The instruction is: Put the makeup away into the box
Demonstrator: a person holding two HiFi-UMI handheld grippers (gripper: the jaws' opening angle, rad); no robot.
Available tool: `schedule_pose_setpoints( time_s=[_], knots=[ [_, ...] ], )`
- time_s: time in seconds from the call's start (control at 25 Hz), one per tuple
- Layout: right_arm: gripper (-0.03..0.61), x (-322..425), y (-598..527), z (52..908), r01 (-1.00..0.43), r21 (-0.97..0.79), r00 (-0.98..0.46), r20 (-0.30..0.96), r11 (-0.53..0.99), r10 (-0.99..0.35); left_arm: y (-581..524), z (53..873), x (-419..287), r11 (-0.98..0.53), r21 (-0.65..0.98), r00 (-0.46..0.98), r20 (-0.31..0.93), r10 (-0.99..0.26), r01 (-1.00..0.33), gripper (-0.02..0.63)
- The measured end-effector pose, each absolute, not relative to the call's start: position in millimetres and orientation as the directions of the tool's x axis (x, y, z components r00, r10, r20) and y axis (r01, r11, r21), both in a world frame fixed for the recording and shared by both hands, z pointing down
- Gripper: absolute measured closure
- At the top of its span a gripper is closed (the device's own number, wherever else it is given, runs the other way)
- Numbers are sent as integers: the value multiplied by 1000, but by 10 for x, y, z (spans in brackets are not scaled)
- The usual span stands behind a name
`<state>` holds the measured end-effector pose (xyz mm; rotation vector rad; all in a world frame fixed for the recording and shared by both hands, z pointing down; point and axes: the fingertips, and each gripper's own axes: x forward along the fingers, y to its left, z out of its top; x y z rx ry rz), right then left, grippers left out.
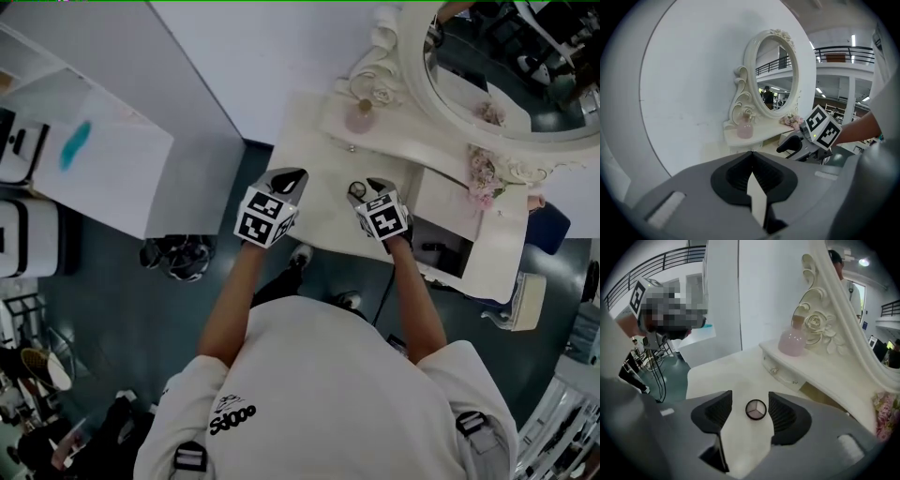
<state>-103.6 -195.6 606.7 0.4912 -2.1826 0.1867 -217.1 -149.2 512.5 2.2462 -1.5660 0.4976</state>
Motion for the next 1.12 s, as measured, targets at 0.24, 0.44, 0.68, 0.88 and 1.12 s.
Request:
schedule_pose_setpoints(
  time_s=[0.24,0.44,0.68,0.88,1.12],
  knots=[
    [304,-1020,-2046,6544,-436,58,-471,836,898,-282,-1445,5355,-2262,-310,111,321,515,-795,-944,597],
    [304,-994,-2141,6805,-456,44,-437,859,889,-267,-1458,5436,-2296,-309,118,323,534,-781,-944,597],
    [304,-1000,-2036,6991,-461,-63,-441,882,885,-167,-1477,5378,-2356,-303,104,310,533,-787,-947,597],
    [351,-995,-2084,6983,-462,-77,-453,877,884,-160,-1474,5322,-2335,-299,95,303,524,-796,-950,597],
    [357,-946,-2079,6892,-467,-58,-420,893,882,-164,-1431,5220,-2303,-299,73,293,509,-809,-952,597]
  ],
)
